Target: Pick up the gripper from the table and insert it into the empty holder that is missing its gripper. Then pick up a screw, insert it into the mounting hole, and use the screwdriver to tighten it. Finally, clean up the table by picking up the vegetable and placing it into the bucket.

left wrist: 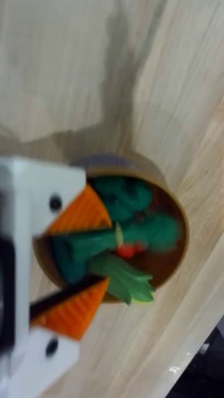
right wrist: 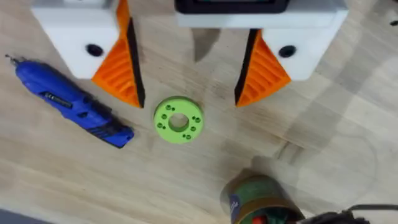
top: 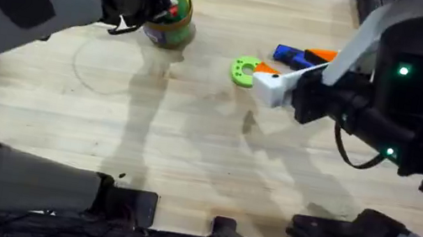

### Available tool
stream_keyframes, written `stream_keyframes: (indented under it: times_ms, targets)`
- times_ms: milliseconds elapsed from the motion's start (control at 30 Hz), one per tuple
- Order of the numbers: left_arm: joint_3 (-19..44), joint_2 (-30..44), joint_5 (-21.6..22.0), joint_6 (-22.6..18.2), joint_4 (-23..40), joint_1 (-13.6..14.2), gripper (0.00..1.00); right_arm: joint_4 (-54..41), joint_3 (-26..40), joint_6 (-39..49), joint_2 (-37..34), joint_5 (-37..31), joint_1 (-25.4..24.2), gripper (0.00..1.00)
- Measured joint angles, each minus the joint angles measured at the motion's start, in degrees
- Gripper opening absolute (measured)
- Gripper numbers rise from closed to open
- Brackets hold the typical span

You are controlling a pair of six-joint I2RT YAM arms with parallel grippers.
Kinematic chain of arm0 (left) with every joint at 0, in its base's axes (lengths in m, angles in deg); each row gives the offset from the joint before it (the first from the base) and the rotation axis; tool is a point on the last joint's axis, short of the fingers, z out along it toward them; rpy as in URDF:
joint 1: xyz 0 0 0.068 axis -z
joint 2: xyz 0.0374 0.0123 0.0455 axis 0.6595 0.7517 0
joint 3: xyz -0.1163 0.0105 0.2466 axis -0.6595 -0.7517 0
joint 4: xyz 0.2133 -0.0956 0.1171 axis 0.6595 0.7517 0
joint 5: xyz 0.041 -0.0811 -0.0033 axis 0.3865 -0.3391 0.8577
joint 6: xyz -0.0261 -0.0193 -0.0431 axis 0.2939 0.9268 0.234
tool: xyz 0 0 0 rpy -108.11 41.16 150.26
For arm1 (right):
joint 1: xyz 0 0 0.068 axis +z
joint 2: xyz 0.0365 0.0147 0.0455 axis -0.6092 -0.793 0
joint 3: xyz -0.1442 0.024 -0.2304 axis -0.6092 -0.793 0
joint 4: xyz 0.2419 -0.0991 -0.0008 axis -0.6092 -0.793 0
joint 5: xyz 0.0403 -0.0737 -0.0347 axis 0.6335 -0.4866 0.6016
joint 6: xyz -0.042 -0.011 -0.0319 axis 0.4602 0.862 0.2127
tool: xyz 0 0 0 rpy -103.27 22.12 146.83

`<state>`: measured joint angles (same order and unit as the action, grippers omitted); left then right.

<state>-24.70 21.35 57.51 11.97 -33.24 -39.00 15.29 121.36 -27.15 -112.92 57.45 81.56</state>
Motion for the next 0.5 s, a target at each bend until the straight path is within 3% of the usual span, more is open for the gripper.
stream_keyframes:
  times_ms: [133,167,367,500]
  targets:
    - [0.2,0.4,-0.9,-2.4,-0.5,0.1,0.827,-0.7,0.0,-2.7,0.6,0.0,0.0,0.836]
    - [0.2,0.1,-1.1,-2.9,-0.5,0.1,0.942,-0.8,0.0,-3.4,0.6,0.0,0.0,0.836]
    - [0.2,-5.8,-1.5,-8.9,2.3,0.0,0.985,-5.6,0.5,-6.2,2.0,4.7,-0.9,0.836]
    - [0.2,-14.2,-4.1,-13.7,9.0,0.0,0.985,-13.3,3.7,-6.7,2.7,6.6,-3.2,0.835]
